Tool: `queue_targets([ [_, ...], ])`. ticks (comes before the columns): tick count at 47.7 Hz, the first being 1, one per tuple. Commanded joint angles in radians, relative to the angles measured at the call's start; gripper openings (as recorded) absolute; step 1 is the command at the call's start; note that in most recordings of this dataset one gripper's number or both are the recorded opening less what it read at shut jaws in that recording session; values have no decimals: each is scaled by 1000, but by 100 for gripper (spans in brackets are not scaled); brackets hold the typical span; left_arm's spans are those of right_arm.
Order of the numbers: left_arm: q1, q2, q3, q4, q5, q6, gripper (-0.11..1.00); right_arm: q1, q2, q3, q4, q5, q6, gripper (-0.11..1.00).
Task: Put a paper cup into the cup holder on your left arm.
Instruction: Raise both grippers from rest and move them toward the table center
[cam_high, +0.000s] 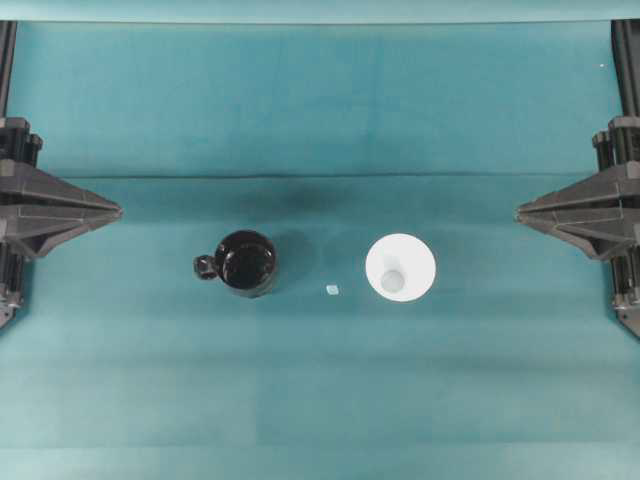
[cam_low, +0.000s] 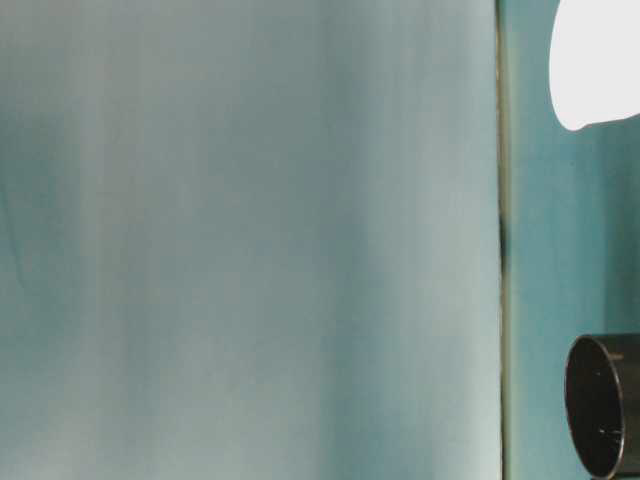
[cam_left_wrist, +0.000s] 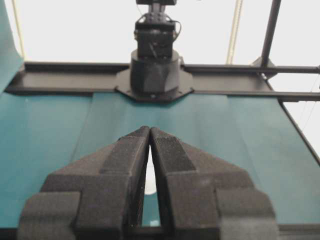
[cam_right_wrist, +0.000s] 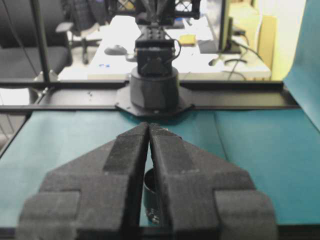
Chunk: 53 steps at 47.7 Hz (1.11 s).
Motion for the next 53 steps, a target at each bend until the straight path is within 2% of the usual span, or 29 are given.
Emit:
queue_targets([
  [1,0,9,-41,11,20,-2,16,11,9,-29,3,-5,6,16],
  [4,0,14,-64,11,57,0,11,15,12,-52,18,44,8,17],
  [7,0,21,-83,11,109,0,3,15,14,-74,20,115,14,7],
  [14,-2,43,-92,11,179,-3,3,15,14,-101,23,287,29,-1],
  [21,0,89,-94,11,210,-6,3,14,26,-98,23,382,61,-2],
  [32,20,209,-106,11,316,-6,3,-17,103,-92,23,557,156,-2],
  [43,32,302,-118,11,388,-6,3,-18,189,-109,23,606,213,-2],
  [53,32,371,-109,11,462,-6,3,-21,221,-115,21,618,216,-2],
])
